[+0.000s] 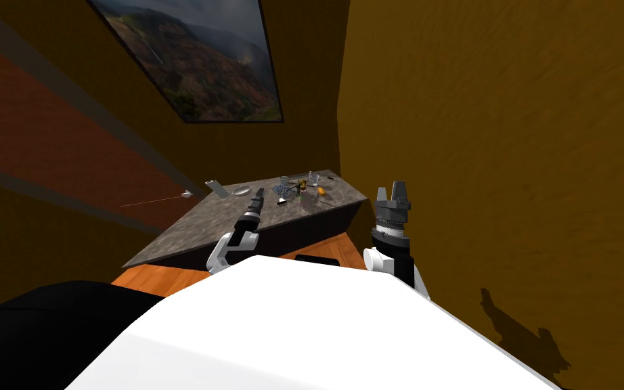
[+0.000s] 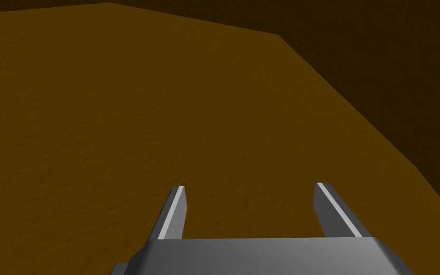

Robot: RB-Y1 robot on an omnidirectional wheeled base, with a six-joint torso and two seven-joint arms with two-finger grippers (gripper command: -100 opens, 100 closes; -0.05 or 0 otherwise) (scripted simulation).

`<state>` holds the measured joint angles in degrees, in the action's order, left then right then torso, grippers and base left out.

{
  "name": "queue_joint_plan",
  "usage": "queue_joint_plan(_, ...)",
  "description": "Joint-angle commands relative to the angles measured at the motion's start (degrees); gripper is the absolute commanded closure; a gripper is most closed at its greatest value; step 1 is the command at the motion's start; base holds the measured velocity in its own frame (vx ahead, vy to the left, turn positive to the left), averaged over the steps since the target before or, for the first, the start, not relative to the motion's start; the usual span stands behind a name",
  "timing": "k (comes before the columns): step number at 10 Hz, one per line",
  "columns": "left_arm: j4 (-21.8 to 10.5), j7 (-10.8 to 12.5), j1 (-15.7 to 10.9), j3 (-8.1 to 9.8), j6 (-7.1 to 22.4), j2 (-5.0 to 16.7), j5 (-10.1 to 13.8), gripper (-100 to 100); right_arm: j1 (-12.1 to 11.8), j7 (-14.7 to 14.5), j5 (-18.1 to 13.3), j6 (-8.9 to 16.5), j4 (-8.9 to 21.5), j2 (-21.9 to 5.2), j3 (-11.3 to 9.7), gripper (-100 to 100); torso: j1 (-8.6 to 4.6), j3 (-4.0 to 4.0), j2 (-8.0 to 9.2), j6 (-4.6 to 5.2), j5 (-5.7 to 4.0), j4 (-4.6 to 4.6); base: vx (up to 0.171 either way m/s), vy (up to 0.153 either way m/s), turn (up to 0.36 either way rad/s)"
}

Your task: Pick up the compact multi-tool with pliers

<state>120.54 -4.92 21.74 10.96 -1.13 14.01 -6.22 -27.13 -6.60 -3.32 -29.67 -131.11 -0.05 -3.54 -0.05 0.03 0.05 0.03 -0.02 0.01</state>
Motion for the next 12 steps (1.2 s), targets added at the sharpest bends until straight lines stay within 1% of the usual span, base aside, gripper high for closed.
queue_joint_plan(1,-0.70,0.04,-0.09,0.66,2.86,0.42,0.01,-100,0.00,0.00,0.00,0.00,0.00,0.00,0.00,0,0.00,0.00,0.00,0.00,0.00,0.00,-0.011,-0.016,-0.153)
queue_joint_plan(2,-1.86,0.22,-0.78,2.20,4.57,1.74,0.19,-100,-0.01,0.00,0.00,0.00,0.00,0.00,0.01,0,0.02,0.00,0.01,-0.06,0.01,0.00,-0.014,-0.032,-0.259)
queue_joint_plan(3,-1.86,0.22,-0.78,2.20,6.40,1.74,0.19,-100,0.00,0.00,0.00,0.00,0.00,0.00,0.00,0,-0.03,0.01,0.01,-0.01,0.00,0.00,-0.009,-0.028,-0.142)
queue_joint_plan(4,-1.86,0.22,-0.78,2.20,6.88,1.74,0.19,-100,-0.01,0.00,0.00,0.00,0.00,0.00,0.01,0,-0.02,0.00,0.00,-0.06,0.00,0.00,-0.003,-0.011,0.022)
queue_joint_plan(5,-3.08,0.43,-1.51,3.78,8.86,3.05,0.41,-100,-0.02,0.00,0.00,0.00,0.00,0.00,0.01,0,0.03,0.00,-0.01,-0.08,0.01,0.00,-0.005,-0.021,-0.226)
queue_joint_plan(7,-3.08,0.43,-1.51,3.78,10.96,3.05,0.41,-100,-0.01,0.00,0.00,0.00,0.00,0.00,0.01,0,0.02,0.00,0.00,-0.06,0.00,0.00,-0.006,-0.012,-0.092)
queue_joint_plan(8,-4.34,0.69,-2.28,5.38,12.64,4.36,0.66,-100,-0.02,0.00,0.00,0.00,0.00,0.00,0.01,0,0.05,-0.01,-0.01,-0.08,0.01,0.00,-0.003,-0.027,-0.275)
queue_joint_plan(10,-4.34,0.69,-2.28,5.38,15.13,4.36,0.66,-100,0.02,0.00,0.00,0.00,0.00,0.04,0.01,0,-0.03,0.03,0.05,-0.05,0.02,0.00,-0.001,-0.011,-0.066)
queue_joint_plan(11,-5.66,0.99,-3.08,6.99,16.63,5.64,0.94,-100,0.01,0.00,0.00,0.00,0.00,0.06,0.01,0,-0.06,0.04,0.07,-0.08,0.02,0.00,-0.002,-0.027,-0.286)
queue_joint_plan(12,-5.66,0.99,-3.08,6.99,18.20,5.64,0.94,-100,0.03,0.00,0.00,0.00,0.00,0.06,0.00,0,-0.14,0.03,0.06,-0.02,0.00,0.00,-0.004,-0.020,-0.151)
